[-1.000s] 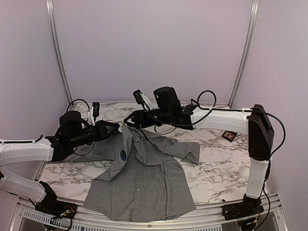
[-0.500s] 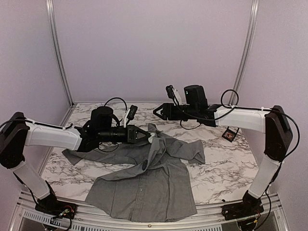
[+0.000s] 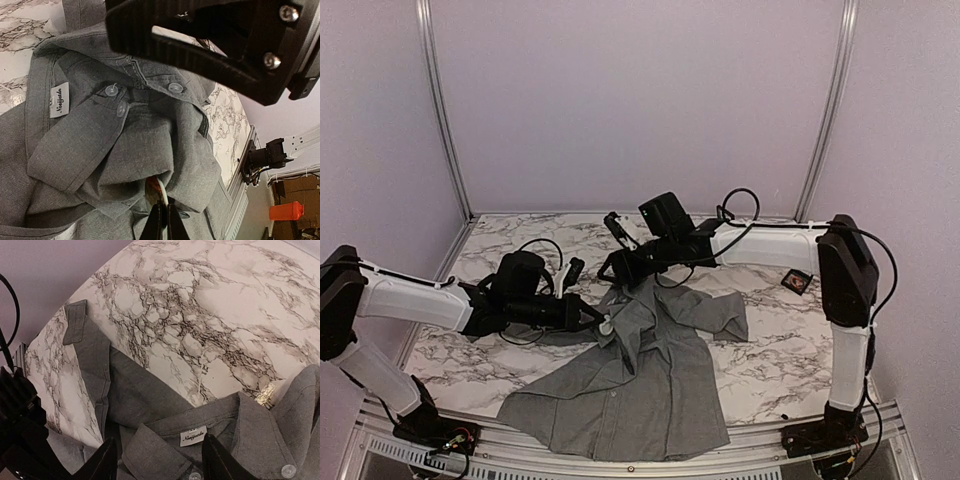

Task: Remove the brooch from the garment
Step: Pick up the crumpled clothing from the center of the board.

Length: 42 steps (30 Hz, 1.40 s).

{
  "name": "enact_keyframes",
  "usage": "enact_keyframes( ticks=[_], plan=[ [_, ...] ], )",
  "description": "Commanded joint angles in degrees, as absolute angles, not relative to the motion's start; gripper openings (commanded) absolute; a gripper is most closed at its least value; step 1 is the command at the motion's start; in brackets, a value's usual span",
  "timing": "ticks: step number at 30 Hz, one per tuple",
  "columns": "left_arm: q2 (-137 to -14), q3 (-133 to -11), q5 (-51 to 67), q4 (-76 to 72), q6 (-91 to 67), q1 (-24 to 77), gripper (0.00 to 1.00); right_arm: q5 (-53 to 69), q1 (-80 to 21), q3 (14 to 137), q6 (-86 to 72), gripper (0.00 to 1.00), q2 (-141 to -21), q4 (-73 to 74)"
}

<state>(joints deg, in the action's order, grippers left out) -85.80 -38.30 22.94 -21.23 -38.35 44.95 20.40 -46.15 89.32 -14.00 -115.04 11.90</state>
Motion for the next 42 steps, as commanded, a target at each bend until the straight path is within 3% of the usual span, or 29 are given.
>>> enact_keyframes(
  ticks=[1, 16, 27, 30, 35, 41, 42],
  plan=[
    [-84.9, -37.0, 21.6, -18.7, -38.3, 45.1, 0.0, 15.4, -47.7, 93.3, -8.7, 0.55, -117.5, 22.6],
    [-87.0, -36.3, 15.1, -24.7, -45.0, 45.1, 0.0, 18.3, -48.5, 75.6, -14.5, 0.51, -107.4, 15.8],
    [-87.5, -36.7, 14.9, -28.0, -46.0, 45.1, 0.0, 24.3, -50.0, 73.7, -17.3, 0.48, -109.7, 10.7],
    [-87.3, -36.8, 14.8, -28.5, -46.0, 45.1, 0.0, 24.8, -50.2, 74.1, -18.3, 0.37, -111.0, 9.8],
    [-86.6, -36.9, 13.7, -28.6, -45.8, 45.0, 0.0, 24.6, -50.2, 74.9, -19.6, 0.0, -112.2, 8.9],
    [-86.2, -37.4, 13.6, -25.8, -46.1, 44.6, 0.01, 16.0, -50.4, 76.4, -19.6, 0.0, -108.9, 8.2],
    [-86.0, -37.6, 13.6, -24.7, -46.2, 44.4, 0.08, 14.6, -50.7, 76.7, -19.1, 0.0, -108.2, 8.0]
  ],
)
